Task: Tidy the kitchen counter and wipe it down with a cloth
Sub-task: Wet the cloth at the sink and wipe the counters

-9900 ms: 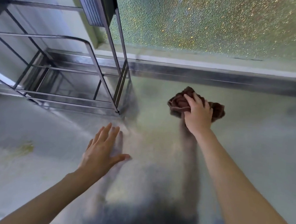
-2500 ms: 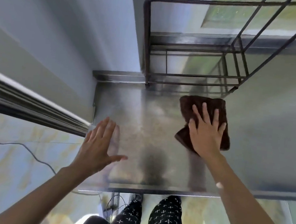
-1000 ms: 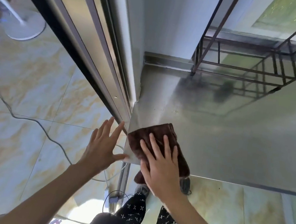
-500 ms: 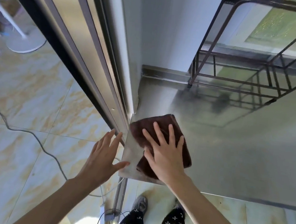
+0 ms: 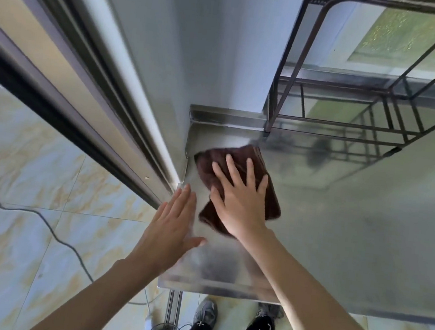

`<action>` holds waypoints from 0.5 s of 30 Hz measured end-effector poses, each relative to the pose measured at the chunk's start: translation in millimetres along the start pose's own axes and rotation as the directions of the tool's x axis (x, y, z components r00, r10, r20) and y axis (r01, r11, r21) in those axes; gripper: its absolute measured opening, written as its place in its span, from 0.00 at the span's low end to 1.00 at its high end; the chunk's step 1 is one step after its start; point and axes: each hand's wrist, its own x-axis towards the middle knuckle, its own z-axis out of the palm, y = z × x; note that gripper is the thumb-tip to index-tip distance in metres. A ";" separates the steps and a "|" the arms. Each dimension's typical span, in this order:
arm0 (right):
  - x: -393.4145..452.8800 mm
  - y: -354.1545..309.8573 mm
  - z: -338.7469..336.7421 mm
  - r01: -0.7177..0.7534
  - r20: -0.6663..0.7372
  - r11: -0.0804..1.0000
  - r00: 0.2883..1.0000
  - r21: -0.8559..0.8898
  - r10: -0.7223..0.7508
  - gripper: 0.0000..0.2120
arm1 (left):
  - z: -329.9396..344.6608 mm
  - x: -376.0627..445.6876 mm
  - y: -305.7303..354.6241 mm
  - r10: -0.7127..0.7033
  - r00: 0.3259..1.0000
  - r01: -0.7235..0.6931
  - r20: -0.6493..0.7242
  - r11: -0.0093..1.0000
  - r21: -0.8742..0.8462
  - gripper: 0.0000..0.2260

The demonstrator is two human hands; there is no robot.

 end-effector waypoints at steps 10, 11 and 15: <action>24.2 50.3 -12.5 -0.173 -0.041 0.985 0.984 0.015 0.173 0.24 | 7.2 6.4 5.8 -0.021 0.998 0.023 -0.052 0.999 0.037 0.43; 18.2 70.3 -15.0 -0.241 -0.049 0.970 0.969 0.023 0.242 0.24 | 7.0 7.2 7.6 -0.028 0.999 0.030 -0.043 0.998 0.052 0.43; -8.8 105.3 -18.5 -0.570 -0.070 0.809 0.810 0.144 0.583 0.25 | 8.5 8.2 10.7 -0.054 0.998 0.057 -0.044 0.995 0.078 0.44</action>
